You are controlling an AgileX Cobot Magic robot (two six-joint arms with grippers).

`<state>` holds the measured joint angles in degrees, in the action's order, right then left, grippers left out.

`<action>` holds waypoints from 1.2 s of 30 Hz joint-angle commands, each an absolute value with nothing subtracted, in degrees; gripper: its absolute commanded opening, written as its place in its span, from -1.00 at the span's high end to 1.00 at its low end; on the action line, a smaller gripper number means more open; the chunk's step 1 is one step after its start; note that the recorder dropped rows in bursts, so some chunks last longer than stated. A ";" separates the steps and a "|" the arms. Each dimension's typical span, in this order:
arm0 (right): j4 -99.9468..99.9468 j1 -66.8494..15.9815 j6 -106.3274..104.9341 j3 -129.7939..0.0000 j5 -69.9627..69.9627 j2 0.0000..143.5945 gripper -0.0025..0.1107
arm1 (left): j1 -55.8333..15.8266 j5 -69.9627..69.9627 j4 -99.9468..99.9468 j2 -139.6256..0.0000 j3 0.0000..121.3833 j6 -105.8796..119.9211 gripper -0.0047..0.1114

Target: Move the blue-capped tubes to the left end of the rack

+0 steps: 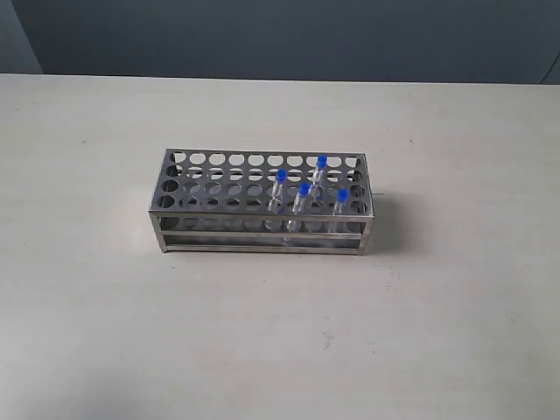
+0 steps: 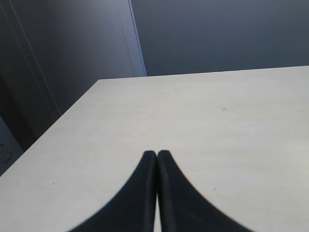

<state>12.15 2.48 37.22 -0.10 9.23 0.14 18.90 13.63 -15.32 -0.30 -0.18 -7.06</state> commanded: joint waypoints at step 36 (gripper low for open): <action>-55.80 -13.18 52.05 -29.78 27.76 59.23 0.97 | 18.75 13.35 -15.47 0.00 0.00 -7.28 0.90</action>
<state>-58.73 -8.71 55.75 -33.46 29.27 54.30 18.90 13.63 -15.32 -0.30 -0.18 -7.06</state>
